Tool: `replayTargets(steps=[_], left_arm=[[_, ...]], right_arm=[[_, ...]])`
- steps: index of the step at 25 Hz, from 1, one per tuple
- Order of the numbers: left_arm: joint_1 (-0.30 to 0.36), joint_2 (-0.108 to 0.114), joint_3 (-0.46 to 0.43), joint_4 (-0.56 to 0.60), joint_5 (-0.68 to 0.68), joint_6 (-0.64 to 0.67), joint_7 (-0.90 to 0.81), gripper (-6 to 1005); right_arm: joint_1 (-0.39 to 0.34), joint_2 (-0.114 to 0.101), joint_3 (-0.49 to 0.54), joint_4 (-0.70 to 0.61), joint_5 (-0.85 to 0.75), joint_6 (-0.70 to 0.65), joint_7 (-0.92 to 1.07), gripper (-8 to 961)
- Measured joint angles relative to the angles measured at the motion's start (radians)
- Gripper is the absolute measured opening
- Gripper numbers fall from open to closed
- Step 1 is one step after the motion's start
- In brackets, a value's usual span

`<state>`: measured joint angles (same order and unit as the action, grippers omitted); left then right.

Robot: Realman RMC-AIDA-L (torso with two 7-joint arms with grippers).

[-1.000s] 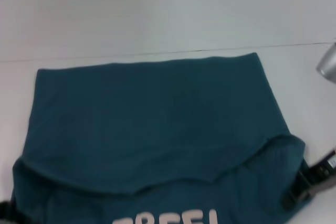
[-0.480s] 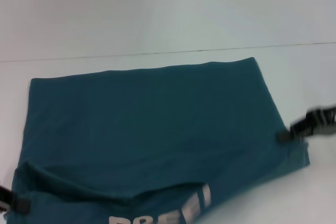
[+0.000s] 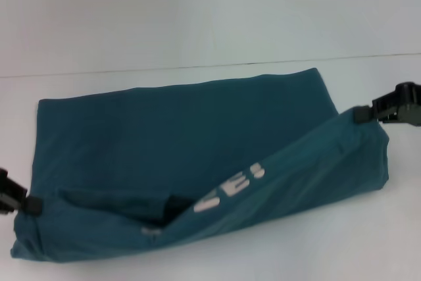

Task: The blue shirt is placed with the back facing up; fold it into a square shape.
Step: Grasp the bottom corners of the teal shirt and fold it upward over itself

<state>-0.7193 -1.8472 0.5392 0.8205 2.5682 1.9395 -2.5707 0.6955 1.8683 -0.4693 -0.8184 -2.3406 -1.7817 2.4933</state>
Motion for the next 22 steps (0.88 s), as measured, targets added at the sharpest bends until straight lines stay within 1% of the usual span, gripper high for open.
replayTargets(steps=[4, 8, 13, 17, 22], left_arm=[[-0.028, 0.008, -0.005, -0.025, -0.002, -0.049, -0.022, 49], [-0.052, 0.018, -0.008, -0.07, -0.006, -0.114, -0.038, 49], [-0.069, 0.022, -0.008, -0.1, -0.009, -0.219, -0.066, 48], [-0.076, 0.017, -0.009, -0.101, -0.011, -0.296, -0.089, 48], [-0.082, 0.005, -0.008, -0.107, -0.013, -0.393, -0.099, 49]], right_arm=[[-0.002, 0.003, 0.028, 0.009, 0.018, 0.054, 0.001, 32], [-0.006, 0.005, 0.031, 0.036, 0.068, 0.134, 0.005, 32], [-0.004, 0.017, 0.028, 0.06, 0.102, 0.267, 0.01, 32], [0.007, 0.026, 0.021, 0.098, 0.117, 0.362, 0.003, 32], [0.015, 0.057, 0.016, 0.113, 0.119, 0.481, -0.005, 32]])
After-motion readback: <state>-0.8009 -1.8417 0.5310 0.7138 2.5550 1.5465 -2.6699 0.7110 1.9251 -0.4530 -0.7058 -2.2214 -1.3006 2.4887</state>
